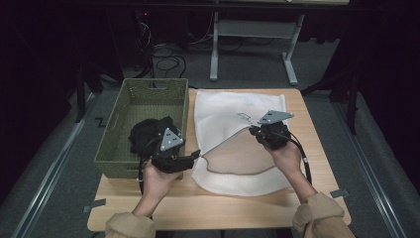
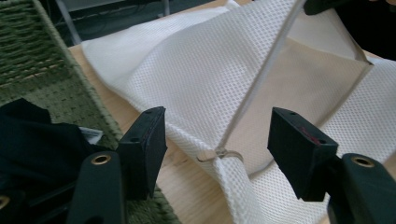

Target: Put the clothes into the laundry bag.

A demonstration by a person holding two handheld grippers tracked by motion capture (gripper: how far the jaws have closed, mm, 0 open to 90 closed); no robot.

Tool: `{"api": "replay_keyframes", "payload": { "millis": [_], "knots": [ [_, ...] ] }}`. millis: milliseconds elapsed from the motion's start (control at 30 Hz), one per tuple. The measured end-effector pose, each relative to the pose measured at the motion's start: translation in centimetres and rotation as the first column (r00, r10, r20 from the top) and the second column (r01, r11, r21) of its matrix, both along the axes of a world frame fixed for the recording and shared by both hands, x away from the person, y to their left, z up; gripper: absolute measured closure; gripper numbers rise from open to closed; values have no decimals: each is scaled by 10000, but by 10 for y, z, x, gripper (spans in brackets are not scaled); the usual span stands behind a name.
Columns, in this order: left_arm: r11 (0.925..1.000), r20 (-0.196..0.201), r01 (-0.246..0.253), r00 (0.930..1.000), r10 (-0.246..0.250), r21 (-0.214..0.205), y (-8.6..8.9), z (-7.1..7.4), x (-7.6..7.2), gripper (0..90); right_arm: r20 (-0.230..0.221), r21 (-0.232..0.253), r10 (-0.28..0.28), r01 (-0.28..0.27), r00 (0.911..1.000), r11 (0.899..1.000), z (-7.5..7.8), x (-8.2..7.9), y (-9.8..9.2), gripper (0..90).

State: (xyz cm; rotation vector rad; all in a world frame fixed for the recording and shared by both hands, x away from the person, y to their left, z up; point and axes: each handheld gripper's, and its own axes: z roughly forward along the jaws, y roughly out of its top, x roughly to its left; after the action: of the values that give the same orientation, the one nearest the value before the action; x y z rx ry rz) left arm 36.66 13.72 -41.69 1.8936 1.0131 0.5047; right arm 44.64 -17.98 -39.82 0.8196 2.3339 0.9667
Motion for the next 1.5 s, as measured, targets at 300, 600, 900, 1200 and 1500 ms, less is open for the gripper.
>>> {"api": "replay_keyframes", "payload": {
  "millis": [300,600,900,1200,1500],
  "knots": [
    [9980,-132,-623,9980,622,-66,13,5,14,349,-15,96,-23,24,10000,10000,0,2,-2,877],
    [9947,-175,-1027,9946,1027,-2,24,15,27,324,-9,58,-41,41,10000,10000,1,2,-4,878],
    [9881,-189,-1539,9879,1539,21,33,21,40,310,2,79,-52,52,10000,10000,1,1,-4,878],
    [9754,-206,-2203,9753,2200,-121,46,28,57,292,9,92,-85,85,10000,9999,1,2,-4,878],
    [9546,-825,-2969,9511,2977,226,61,16,81,262,-5,64,-60,60,10000,10000,0,3,-5,878]
  ]
}}
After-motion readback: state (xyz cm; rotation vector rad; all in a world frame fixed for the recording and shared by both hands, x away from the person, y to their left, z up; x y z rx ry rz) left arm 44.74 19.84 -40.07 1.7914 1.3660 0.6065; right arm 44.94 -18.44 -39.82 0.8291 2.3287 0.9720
